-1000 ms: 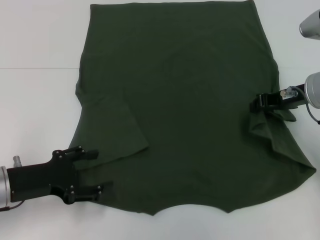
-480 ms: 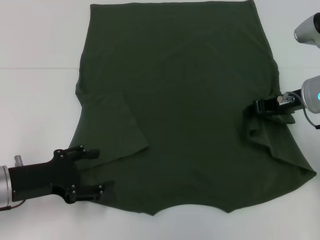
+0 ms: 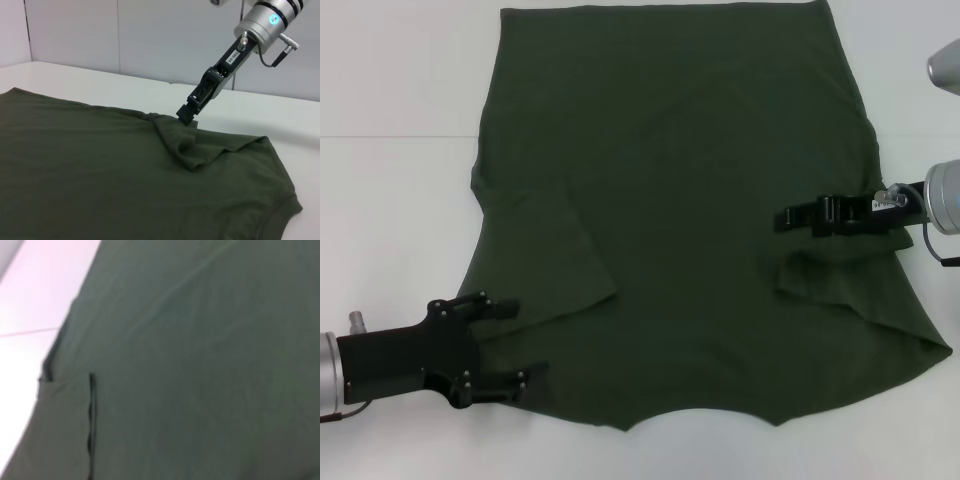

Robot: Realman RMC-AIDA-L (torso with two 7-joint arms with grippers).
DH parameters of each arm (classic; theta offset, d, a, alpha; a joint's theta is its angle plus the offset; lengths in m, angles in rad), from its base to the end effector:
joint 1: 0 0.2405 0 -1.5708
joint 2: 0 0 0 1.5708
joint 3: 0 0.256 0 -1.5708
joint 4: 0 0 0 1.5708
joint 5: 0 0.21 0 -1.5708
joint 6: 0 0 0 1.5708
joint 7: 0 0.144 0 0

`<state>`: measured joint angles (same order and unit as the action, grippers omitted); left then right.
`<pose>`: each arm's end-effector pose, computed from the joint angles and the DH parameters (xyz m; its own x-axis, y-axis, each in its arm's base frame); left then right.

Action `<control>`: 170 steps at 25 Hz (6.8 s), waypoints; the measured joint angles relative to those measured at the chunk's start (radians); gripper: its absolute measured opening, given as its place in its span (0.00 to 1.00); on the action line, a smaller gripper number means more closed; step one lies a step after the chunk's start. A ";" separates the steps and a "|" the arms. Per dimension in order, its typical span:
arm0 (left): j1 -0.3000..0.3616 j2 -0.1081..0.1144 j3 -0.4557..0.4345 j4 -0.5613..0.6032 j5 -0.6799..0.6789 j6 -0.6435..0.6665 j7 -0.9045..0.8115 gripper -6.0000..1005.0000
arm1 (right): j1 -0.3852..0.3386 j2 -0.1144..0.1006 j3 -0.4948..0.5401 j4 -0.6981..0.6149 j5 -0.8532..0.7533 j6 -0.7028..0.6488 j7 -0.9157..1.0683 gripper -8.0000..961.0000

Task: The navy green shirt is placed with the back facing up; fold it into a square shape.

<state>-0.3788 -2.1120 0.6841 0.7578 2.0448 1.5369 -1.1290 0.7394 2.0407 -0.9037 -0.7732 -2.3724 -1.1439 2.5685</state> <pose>-0.3024 0.2952 0.0020 0.8952 0.1930 0.4016 0.3323 -0.8896 -0.3134 0.2381 0.4221 0.0103 0.3452 -0.8540 -0.3893 -0.9304 -0.2568 -0.2616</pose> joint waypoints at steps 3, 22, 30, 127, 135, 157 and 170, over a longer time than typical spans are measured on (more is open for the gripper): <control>0.000 0.000 0.000 0.000 0.000 -0.001 0.000 0.87 | -0.006 -0.013 0.016 0.045 0.068 -0.003 -0.040 0.66; -0.002 0.001 0.000 0.000 -0.008 0.000 -0.004 0.87 | -0.317 -0.028 0.459 0.364 0.625 -0.213 -0.550 0.88; -0.009 0.000 0.000 0.000 -0.008 -0.001 -0.005 0.87 | -0.383 0.032 0.617 0.410 0.667 -0.157 -0.742 0.88; -0.029 -0.002 -0.026 0.003 -0.009 0.003 0.002 0.87 | -0.052 0.053 0.666 0.583 0.745 0.341 -0.855 0.03; -0.029 -0.005 -0.025 0.003 -0.009 0.002 0.003 0.87 | -0.030 0.051 0.660 0.582 0.756 0.351 -0.861 0.04; -0.027 -0.010 -0.079 -0.008 -0.009 -0.001 -0.004 0.87 | -0.059 0.042 0.564 0.507 0.751 0.141 -0.914 0.71; -0.034 -0.011 -0.155 -0.058 -0.010 0.018 -0.033 0.87 | -0.374 0.032 0.259 0.203 0.745 -0.339 -1.360 0.82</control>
<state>-0.4126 -2.1232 0.5295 0.6996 2.0347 1.5547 -1.1624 0.3658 2.0729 -0.6444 -0.5699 -1.6269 -1.4832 1.2083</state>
